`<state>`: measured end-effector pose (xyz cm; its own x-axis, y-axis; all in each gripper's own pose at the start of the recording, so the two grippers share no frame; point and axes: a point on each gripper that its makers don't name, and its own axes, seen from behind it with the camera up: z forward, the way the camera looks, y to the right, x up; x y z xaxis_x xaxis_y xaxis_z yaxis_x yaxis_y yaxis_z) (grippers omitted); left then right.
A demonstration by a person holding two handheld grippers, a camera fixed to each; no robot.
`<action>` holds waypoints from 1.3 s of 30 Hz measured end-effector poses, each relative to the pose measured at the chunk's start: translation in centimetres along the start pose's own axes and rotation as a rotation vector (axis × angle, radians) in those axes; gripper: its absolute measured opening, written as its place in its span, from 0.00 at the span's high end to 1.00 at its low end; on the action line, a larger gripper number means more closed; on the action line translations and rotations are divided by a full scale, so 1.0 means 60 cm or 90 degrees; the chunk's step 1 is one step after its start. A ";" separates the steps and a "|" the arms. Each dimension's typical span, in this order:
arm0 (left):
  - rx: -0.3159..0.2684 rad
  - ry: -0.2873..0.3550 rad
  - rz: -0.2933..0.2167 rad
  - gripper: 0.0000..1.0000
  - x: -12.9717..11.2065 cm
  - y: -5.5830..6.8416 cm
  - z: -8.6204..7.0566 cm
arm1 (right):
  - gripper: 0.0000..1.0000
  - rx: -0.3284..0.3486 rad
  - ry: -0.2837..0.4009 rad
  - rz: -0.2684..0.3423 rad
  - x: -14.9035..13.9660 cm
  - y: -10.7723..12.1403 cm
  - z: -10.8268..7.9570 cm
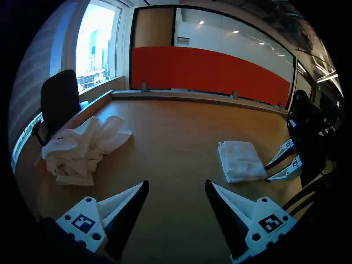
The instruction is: Fold towel
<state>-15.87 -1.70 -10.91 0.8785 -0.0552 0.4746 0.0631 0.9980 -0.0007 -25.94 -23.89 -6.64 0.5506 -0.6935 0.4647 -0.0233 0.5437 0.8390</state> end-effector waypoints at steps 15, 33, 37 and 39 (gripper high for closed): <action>-0.002 -0.002 0.002 0.05 0.001 0.001 0.003 | 0.70 -0.017 0.005 0.042 -0.004 0.004 0.015; -0.004 -0.006 0.002 0.05 -0.003 0.000 0.005 | 0.95 -0.028 0.019 0.070 -0.010 0.011 0.007; -0.005 -0.005 0.003 0.05 -0.003 -0.001 0.007 | 0.95 -0.027 0.027 0.075 -0.003 0.012 0.003; -0.005 -0.005 0.003 0.05 -0.002 -0.001 0.008 | 0.95 -0.026 0.033 0.078 0.002 0.013 0.000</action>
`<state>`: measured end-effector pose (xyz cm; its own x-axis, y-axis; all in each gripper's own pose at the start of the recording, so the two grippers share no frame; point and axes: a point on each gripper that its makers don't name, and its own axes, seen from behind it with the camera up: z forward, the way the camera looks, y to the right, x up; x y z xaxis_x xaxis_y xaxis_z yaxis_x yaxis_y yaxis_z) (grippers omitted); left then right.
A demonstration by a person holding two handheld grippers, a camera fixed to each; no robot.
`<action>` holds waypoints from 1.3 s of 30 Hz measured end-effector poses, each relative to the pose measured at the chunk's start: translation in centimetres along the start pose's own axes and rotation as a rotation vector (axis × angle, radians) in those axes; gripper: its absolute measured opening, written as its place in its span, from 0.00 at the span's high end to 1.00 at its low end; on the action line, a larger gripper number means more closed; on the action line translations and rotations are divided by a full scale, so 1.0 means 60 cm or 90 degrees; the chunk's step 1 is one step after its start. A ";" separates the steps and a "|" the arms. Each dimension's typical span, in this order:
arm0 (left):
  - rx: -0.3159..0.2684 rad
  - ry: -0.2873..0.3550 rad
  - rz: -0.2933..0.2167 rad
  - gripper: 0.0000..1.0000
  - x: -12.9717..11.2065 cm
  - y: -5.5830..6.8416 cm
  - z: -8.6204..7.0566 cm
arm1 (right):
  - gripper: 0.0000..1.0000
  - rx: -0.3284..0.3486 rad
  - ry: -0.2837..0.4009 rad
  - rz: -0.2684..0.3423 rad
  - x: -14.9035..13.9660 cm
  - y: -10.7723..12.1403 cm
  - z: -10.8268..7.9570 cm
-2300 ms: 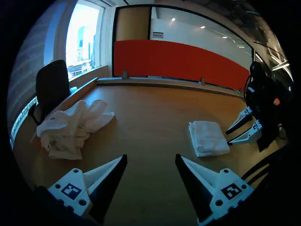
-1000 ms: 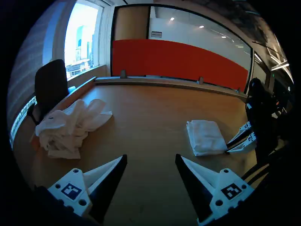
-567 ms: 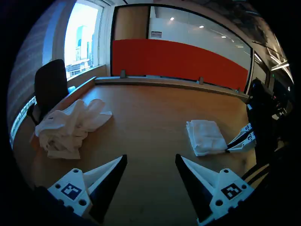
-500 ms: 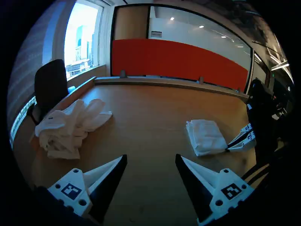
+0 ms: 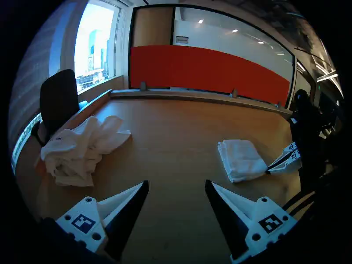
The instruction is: Fold towel
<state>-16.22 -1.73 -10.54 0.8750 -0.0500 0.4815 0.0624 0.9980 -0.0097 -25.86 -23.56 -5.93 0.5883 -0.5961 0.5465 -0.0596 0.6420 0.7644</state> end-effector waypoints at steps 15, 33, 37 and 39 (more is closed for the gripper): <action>-0.007 0.008 0.004 0.05 0.012 0.006 -0.001 | 0.95 -0.007 0.062 -0.032 0.088 0.019 -0.048; -0.008 0.016 0.013 0.05 0.039 0.004 -0.007 | 0.95 -0.021 0.170 -0.074 0.248 0.031 -0.137; -0.008 0.018 0.015 0.05 0.046 0.004 -0.007 | 0.95 -0.030 0.191 -0.086 0.278 0.037 -0.159; -0.009 0.019 0.015 0.05 0.049 0.003 -0.007 | 0.95 -0.034 0.199 -0.091 0.289 0.039 -0.169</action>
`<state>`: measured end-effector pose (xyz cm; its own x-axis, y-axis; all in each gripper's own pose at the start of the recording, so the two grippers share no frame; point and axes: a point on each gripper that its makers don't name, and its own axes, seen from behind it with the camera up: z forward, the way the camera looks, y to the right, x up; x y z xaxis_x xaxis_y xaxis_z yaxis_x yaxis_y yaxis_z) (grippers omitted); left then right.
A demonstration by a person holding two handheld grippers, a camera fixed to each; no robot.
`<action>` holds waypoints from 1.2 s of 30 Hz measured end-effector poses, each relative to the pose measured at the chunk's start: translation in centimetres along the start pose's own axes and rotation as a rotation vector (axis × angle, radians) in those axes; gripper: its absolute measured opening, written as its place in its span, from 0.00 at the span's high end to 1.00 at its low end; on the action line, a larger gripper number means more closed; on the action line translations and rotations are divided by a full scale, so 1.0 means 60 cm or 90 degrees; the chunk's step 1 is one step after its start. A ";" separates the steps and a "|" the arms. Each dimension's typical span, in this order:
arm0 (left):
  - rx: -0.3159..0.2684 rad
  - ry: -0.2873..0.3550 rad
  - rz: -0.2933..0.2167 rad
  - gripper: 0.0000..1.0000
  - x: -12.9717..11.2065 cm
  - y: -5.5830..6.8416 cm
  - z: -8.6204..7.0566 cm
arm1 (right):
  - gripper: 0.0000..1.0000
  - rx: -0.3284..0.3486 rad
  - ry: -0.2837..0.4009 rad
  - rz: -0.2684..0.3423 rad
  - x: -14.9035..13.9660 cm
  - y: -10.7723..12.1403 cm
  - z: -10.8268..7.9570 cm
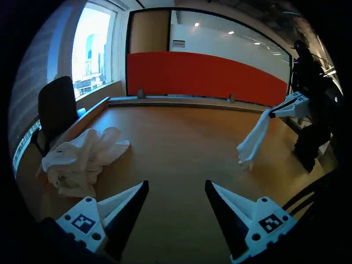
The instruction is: Fold towel
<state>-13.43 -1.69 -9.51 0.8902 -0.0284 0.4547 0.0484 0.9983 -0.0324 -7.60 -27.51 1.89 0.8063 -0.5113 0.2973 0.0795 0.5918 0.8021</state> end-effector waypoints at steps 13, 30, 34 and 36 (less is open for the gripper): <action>-0.008 0.001 -0.004 0.05 0.007 0.005 0.001 | 0.95 -0.018 0.020 0.004 0.023 0.023 -0.028; -0.015 0.002 0.003 0.05 0.014 0.012 0.009 | 0.95 -0.047 0.026 0.016 0.018 0.067 -0.083; -0.015 0.000 0.005 0.05 0.013 0.012 0.011 | 0.95 -0.059 0.026 0.026 0.008 0.083 -0.104; -0.016 0.000 0.005 0.05 0.013 0.013 0.013 | 0.95 -0.065 0.026 0.033 0.003 0.091 -0.114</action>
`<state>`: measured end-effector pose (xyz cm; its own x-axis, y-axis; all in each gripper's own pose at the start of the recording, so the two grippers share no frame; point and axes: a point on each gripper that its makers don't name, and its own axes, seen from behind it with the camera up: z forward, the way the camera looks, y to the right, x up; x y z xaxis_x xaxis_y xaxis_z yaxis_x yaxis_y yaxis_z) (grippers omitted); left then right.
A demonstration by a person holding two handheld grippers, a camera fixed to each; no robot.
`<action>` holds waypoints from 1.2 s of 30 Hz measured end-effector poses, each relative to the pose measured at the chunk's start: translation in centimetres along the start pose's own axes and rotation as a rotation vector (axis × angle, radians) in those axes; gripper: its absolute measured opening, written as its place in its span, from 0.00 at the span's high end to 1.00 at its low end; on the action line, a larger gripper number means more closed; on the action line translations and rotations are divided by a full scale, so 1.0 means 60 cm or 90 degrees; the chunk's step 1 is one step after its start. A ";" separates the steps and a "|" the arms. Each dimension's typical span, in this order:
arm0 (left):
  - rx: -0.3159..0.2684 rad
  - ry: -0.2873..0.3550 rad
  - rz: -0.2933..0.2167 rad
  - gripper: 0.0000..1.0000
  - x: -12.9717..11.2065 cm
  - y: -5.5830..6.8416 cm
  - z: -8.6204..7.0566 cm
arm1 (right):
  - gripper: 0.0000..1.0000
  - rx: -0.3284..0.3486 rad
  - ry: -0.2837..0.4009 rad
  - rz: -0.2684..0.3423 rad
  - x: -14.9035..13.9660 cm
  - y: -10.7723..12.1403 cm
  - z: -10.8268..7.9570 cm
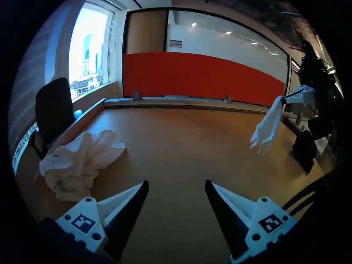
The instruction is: Fold towel
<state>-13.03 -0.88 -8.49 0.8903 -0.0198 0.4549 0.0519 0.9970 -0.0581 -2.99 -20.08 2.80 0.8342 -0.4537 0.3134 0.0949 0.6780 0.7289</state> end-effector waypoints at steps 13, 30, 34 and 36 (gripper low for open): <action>-0.002 0.001 0.008 0.05 0.008 0.010 0.007 | 0.95 -0.055 -0.010 0.029 -0.042 0.082 -0.076; -0.001 -0.005 0.016 0.05 0.010 0.025 0.008 | 0.95 -0.107 -0.021 0.048 -0.084 0.175 -0.153; -0.001 -0.005 0.018 0.05 0.012 0.028 0.009 | 0.95 -0.122 -0.022 0.052 -0.092 0.198 -0.172; -0.001 -0.005 0.020 0.05 0.012 0.030 0.009 | 0.95 -0.128 -0.023 0.054 -0.095 0.209 -0.181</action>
<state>-12.51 0.93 -7.77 0.8878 0.0119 0.4601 0.0251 0.9969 -0.0743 -0.69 -2.73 3.52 0.8244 -0.4083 0.3920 0.1351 0.8145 0.5642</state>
